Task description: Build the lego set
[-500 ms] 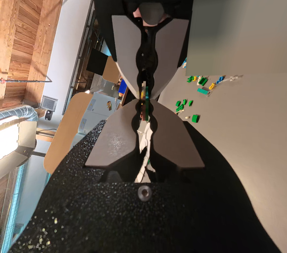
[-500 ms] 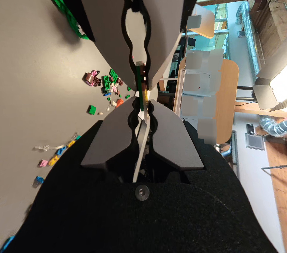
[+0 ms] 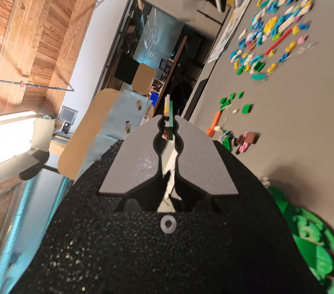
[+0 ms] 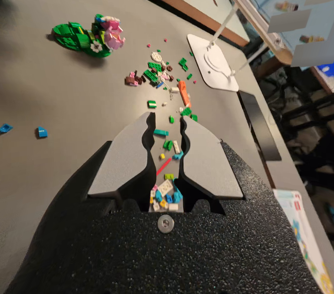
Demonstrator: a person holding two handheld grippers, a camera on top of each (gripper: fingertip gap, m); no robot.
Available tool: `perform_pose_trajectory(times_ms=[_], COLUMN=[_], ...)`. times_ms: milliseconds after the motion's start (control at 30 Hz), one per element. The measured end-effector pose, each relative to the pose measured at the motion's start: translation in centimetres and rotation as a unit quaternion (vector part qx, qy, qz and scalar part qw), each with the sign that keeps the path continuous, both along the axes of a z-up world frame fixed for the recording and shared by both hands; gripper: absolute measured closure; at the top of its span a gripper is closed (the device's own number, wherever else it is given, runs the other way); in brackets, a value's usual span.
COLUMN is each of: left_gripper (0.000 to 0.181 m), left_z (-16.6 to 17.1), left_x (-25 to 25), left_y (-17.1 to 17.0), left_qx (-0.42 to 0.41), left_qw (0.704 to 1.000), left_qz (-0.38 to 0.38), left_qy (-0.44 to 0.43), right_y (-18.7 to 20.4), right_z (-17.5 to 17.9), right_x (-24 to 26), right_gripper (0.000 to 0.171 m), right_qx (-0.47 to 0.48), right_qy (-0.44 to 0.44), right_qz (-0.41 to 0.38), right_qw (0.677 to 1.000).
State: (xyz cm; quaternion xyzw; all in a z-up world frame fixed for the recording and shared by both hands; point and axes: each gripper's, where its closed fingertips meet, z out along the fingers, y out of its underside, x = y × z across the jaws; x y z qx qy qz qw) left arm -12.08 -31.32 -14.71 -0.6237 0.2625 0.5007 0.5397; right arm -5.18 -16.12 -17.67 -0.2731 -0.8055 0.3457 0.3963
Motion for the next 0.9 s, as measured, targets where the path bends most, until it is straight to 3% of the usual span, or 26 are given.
perform_pose_trajectory(times_ms=[33,167,333,467,900], left_gripper=[0.174,0.174,0.174,0.174,0.174], left_z=[-0.3,-3.1,-5.2,-6.0,-6.6], left_x=[1.0,5.4,9.2,8.3,6.8], left_y=[0.6,4.7,8.5,8.5,8.3], left_qx=[-0.002,-0.083,-0.093,-0.084,-0.059], left_qw=[1.0,0.995,0.989,0.99,0.987], left_qz=[-0.02,-0.054,-0.114,-0.104,-0.092], left_qy=[-0.004,0.006,-0.031,-0.045,-0.117], right_y=[1.0,4.4,7.0,9.1,10.6], right_z=[-0.3,-2.1,-3.9,-5.5,-11.7], right_x=[0.3,1.1,0.0,-0.5,-4.0], right_gripper=[0.145,0.138,0.143,0.152,0.152], right_qx=[-0.004,-0.012,0.011,0.055,0.07], right_qy=[-0.02,-0.114,-0.169,-0.218,-0.377], right_qz=[-0.014,-0.058,-0.055,-0.045,-0.026], right_qw=[1.0,0.992,0.984,0.973,0.923])
